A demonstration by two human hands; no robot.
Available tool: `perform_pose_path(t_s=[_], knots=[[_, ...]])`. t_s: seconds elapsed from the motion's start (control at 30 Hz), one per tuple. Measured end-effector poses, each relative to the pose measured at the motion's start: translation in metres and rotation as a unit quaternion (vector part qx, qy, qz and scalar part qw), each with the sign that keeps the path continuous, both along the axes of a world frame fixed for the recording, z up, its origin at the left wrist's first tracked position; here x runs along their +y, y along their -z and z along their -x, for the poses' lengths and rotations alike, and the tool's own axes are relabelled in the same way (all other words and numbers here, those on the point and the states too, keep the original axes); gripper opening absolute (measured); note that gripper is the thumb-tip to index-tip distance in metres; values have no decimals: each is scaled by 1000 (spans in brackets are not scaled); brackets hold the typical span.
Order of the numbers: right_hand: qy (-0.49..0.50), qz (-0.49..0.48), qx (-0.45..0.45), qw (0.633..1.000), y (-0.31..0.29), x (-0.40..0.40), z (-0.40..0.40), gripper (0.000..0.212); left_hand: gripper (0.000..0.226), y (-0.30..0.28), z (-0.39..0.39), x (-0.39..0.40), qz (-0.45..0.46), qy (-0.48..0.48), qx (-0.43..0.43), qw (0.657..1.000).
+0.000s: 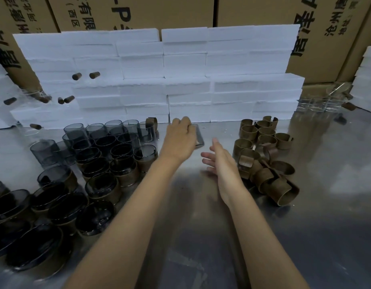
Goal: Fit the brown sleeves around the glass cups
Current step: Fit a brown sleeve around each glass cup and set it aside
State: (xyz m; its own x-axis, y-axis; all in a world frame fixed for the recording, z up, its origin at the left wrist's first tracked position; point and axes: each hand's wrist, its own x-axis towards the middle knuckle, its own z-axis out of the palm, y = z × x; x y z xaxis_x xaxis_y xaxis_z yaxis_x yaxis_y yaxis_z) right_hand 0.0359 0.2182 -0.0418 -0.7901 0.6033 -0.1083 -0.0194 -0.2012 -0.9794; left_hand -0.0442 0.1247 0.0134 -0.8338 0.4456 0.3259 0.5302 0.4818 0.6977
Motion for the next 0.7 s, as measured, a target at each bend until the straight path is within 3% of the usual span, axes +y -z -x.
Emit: perform_pose_path(t_s=[0.1,0.2,0.27,0.37,0.47,0.63,0.7], knots=[[-91,107,58,988,-3,0,-11,56,27,1,-36,-1,-99,32,-73,992],[-246,259,136,924,-7,-4,-27,64,28,6,-57,-8,-158,48,-129,978],[-299,290,141,898,-11,-7,-32,65,29,11,-63,-13,-172,52,-152,972],[-347,264,112,893,-10,-8,-33,74,32,25,-64,-24,-125,21,-84,988],[-345,218,48,912,-5,-7,-30,72,32,39,-54,-40,-66,-15,-44,997],[-256,71,-22,964,-2,-17,-15,82,27,58,-43,-57,-161,17,-127,979],[-203,22,-17,979,-1,-24,-9,65,23,61,-41,-59,-223,15,-179,958]])
